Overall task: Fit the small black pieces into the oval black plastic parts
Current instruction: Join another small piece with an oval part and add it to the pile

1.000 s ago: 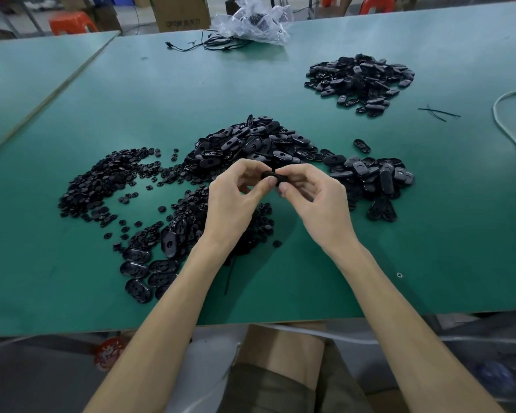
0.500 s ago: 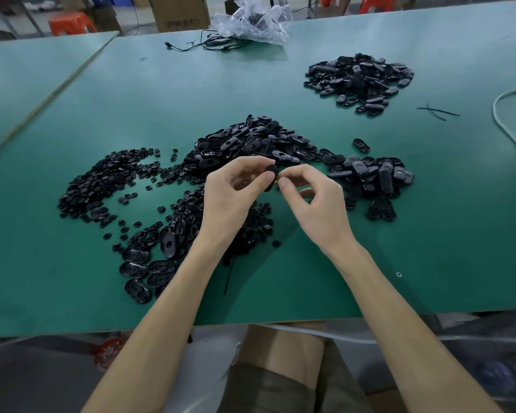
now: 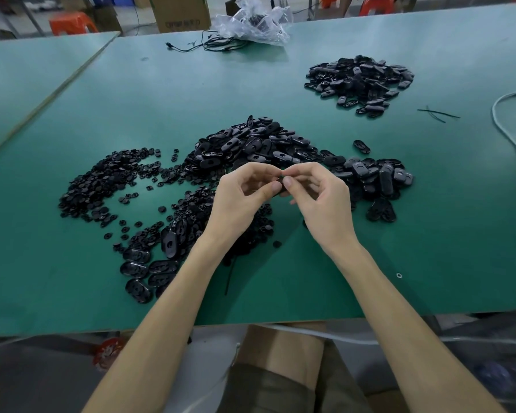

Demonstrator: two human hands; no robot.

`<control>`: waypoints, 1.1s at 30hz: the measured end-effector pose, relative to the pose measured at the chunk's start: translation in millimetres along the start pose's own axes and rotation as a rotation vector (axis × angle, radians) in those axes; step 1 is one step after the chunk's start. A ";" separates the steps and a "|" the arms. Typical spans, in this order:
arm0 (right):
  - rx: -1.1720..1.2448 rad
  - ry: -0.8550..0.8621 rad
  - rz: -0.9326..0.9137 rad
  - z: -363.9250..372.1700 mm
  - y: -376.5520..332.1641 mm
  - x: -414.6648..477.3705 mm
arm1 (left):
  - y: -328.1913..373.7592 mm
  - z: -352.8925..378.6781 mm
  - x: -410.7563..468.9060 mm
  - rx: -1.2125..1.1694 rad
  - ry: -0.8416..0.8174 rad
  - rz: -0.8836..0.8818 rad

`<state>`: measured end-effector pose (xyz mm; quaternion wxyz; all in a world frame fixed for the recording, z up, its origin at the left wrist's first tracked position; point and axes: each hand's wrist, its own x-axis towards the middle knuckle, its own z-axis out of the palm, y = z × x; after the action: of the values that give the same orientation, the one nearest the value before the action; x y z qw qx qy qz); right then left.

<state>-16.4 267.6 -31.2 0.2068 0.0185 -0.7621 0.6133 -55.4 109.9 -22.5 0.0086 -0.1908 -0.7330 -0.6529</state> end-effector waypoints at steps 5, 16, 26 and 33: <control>0.014 0.005 0.002 -0.4 0.4 0.9 | 0.3 0.2 1.4 0.012 -0.014 -0.012; -0.027 0.010 -0.024 0.2 2.5 1.1 | -1.9 0.8 2.5 0.085 -0.013 0.003; -0.052 -0.002 -0.002 0.5 6.0 2.0 | -3.2 0.8 2.2 0.114 -0.020 0.007; -0.058 -0.017 0.000 1.8 6.6 1.7 | -1.5 1.2 1.4 0.139 -0.014 0.016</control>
<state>-20.3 267.9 -37.0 0.2009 0.0179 -0.7812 0.5907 -56.9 111.3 -23.7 0.0219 -0.2003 -0.7751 -0.5989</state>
